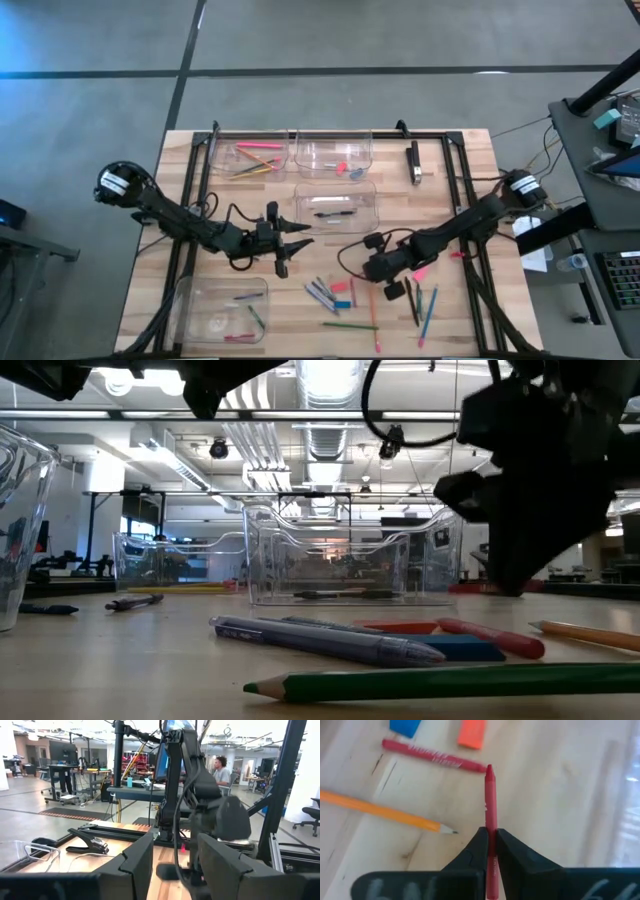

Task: Sort crayons/erasers/pens/pencils in bins
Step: Put the right red crayon into the bottom transparent bin

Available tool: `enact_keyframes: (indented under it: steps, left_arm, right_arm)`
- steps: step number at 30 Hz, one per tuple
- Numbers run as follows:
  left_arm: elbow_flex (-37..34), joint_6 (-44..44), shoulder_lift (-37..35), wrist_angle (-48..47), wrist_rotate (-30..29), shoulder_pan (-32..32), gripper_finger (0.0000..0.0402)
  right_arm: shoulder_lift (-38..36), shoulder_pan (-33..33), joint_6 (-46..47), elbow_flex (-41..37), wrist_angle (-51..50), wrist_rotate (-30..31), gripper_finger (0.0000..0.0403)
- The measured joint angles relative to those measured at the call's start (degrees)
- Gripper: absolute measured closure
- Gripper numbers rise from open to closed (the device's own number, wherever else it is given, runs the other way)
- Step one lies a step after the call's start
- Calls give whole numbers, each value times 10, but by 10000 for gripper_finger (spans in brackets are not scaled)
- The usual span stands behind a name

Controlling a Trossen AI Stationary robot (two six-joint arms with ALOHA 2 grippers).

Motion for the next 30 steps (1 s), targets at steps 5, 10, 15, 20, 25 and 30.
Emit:
enact_keyframes:
  steps: [5,10,15,20,25,30]
  left_arm:
    - [0,0,0,0,0,0,260]
    - [0,-3,0,-10,20,0,260]
    - [2,-42,0,-57,62,0,260]
    - [6,-59,32,-62,68,0,260]
    - [49,-55,101,-59,70,10,260]
    - [103,-25,160,-60,70,21,260]
  right_arm:
    - [-39,0,10,0,-26,15,384]
    - [-81,1,16,2,-17,30,384]
    - [-127,1,16,2,1,68,385]
    - [-165,-3,5,2,35,91,385]
    - [-184,-3,-14,3,79,100,385]
    - [-186,-7,-21,3,93,102,385]
